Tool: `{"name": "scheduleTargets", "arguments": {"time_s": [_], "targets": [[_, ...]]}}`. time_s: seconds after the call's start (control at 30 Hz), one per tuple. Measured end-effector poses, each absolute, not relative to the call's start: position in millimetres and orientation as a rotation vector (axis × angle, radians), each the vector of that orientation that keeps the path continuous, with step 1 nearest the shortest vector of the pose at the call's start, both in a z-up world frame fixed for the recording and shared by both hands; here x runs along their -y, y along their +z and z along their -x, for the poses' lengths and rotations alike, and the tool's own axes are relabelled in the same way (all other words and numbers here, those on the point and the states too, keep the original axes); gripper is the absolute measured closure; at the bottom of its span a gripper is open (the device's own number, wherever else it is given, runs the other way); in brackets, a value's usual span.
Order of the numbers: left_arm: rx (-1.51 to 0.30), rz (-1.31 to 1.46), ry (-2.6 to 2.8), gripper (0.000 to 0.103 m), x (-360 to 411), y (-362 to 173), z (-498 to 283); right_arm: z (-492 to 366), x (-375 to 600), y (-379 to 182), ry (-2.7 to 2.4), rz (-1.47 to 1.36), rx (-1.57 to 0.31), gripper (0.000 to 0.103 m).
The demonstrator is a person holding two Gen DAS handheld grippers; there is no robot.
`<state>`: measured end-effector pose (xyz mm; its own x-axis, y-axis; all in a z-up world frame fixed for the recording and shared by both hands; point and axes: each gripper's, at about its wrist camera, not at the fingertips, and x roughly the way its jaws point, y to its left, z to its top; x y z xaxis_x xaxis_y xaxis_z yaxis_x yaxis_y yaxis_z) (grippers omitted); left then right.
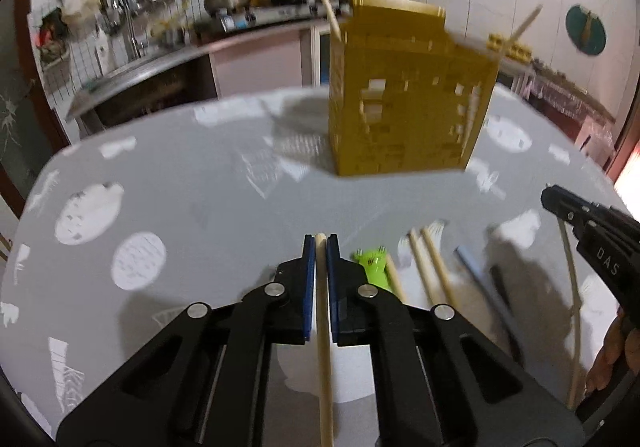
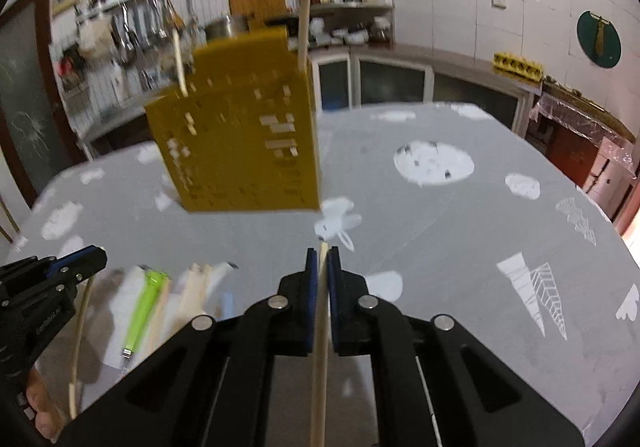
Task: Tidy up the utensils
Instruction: 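Close the left gripper on another wooden chopstick and lift it, then carry the chopstick with the left gripper and drop it into the yellow holder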
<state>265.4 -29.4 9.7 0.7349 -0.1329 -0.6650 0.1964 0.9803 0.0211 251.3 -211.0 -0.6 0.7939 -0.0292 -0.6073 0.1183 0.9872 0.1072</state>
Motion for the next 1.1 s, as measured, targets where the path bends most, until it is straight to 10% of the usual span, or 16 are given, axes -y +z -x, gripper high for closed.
{"name": "scheduleTargets", "arguments": {"time_s": [1.1], "targets": [[-0.348, 0.015, -0.130, 0.098, -5.6, 83.9, -156.6, -138.7, 202.0, 74.1, -0.014, -0.099, -0.242, 0.097]]}}
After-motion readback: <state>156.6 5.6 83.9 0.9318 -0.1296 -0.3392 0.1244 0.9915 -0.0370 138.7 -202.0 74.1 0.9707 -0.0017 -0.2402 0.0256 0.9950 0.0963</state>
